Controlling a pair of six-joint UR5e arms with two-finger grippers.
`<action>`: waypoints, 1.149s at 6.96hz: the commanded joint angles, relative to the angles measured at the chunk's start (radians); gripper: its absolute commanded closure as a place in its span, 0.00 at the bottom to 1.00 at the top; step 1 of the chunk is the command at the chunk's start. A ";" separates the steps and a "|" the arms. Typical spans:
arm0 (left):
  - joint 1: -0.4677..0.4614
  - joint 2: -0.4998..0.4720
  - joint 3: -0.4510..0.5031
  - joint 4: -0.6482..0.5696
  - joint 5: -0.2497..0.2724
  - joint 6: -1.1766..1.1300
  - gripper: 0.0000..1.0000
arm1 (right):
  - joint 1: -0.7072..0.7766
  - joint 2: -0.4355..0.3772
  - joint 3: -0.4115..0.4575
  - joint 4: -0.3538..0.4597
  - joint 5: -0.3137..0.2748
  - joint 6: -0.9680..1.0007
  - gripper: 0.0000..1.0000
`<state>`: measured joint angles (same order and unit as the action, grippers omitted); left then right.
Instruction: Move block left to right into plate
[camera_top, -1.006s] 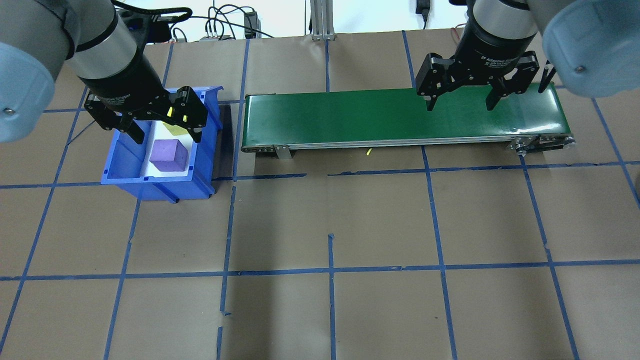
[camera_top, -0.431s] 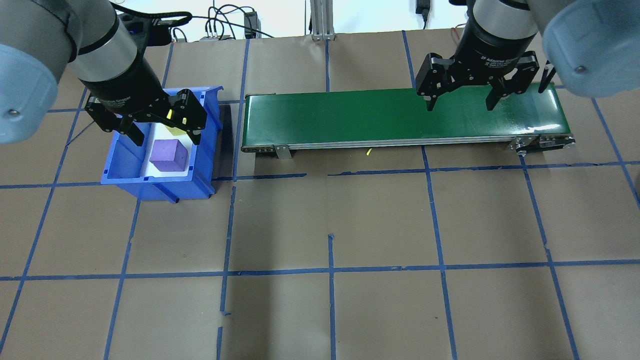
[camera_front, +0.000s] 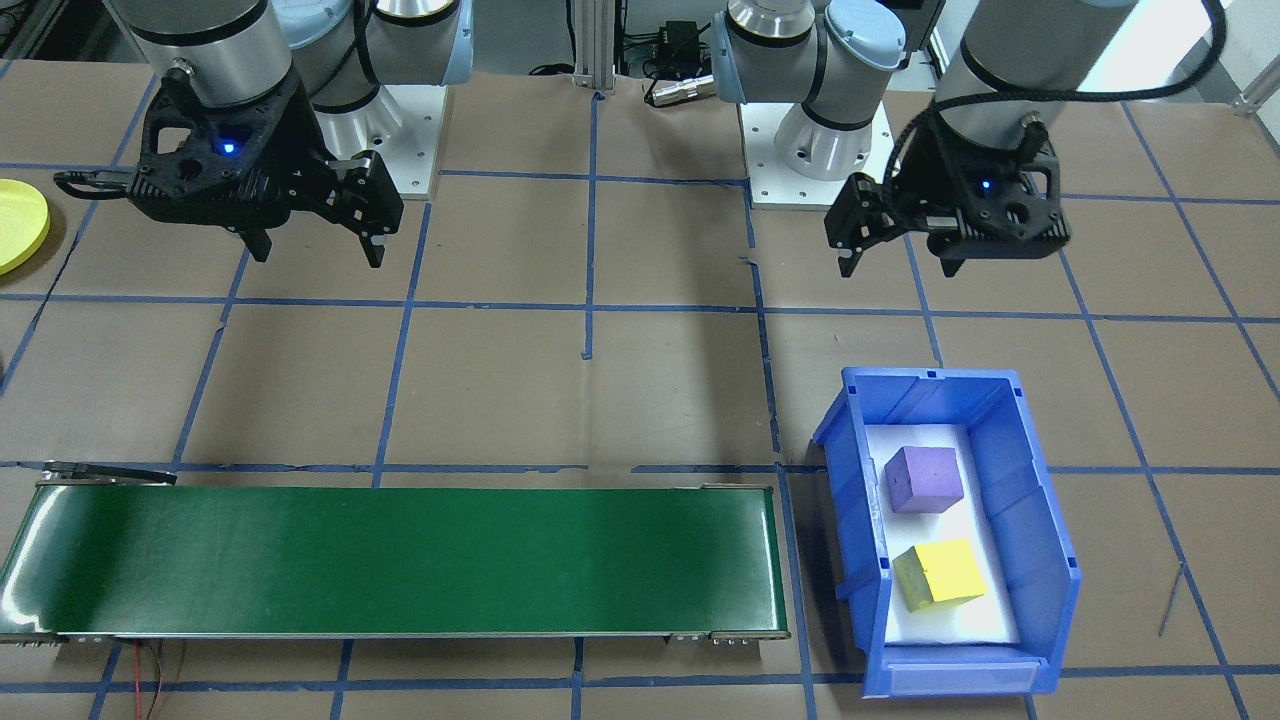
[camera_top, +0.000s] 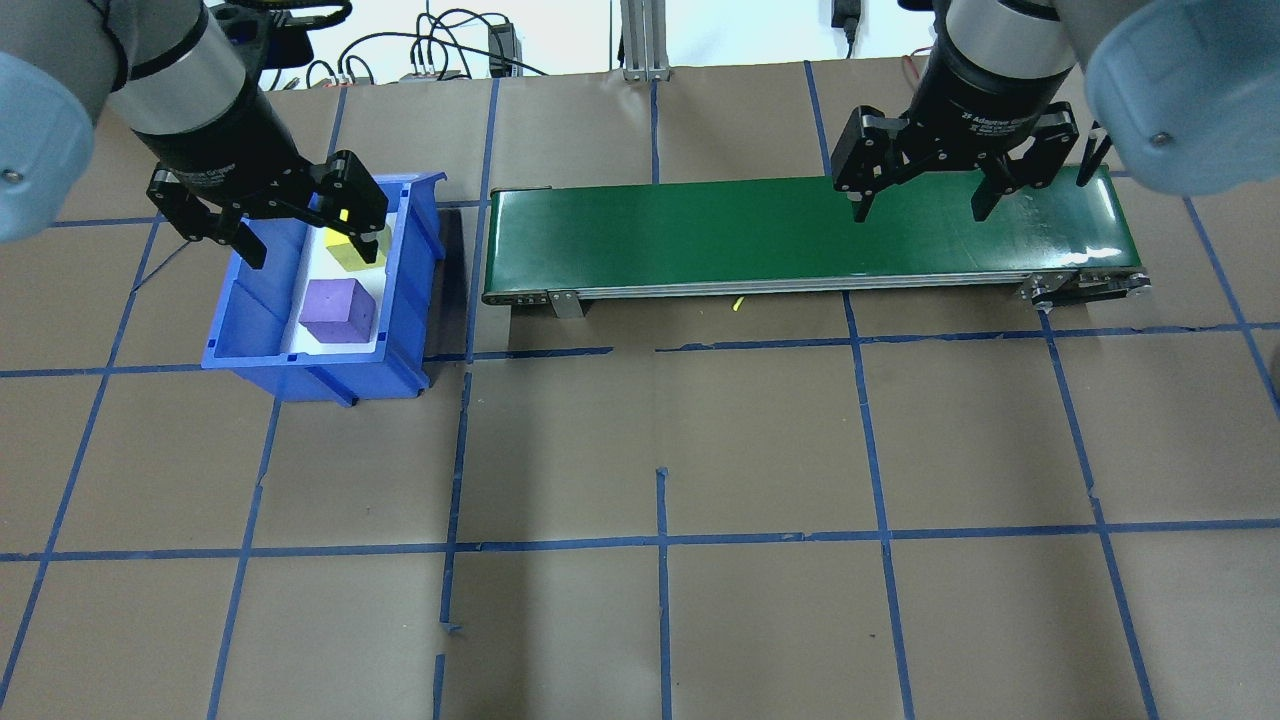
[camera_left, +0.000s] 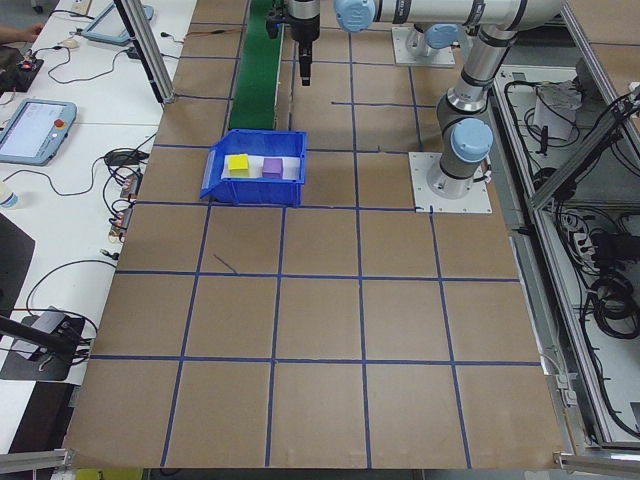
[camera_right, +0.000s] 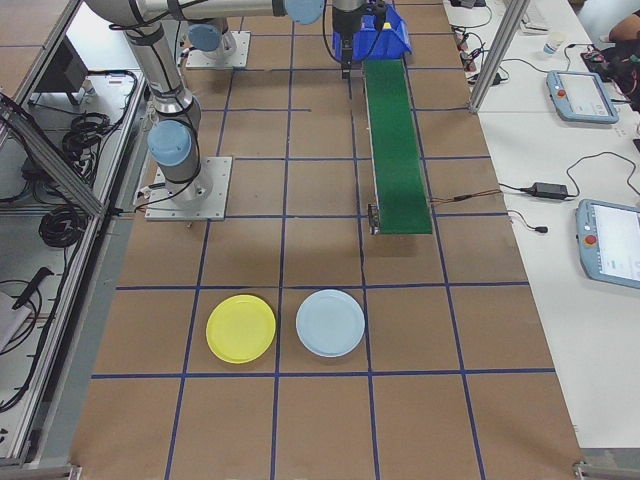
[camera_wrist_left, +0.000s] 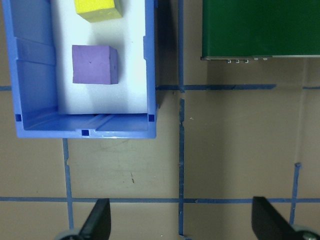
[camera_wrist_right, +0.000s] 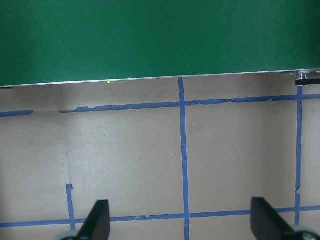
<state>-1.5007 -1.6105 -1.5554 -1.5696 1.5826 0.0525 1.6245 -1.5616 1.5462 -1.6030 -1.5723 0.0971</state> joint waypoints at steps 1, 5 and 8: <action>0.040 -0.177 0.040 0.159 0.011 0.091 0.00 | 0.000 0.000 0.000 0.000 0.000 0.000 0.00; 0.137 -0.384 0.019 0.402 0.013 0.214 0.00 | 0.000 0.000 0.002 0.000 0.000 0.000 0.00; 0.154 -0.387 -0.052 0.405 0.010 0.230 0.00 | 0.002 0.000 0.002 0.000 0.000 0.000 0.00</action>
<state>-1.3504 -1.9911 -1.5899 -1.1661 1.5951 0.2810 1.6257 -1.5616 1.5477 -1.6030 -1.5723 0.0967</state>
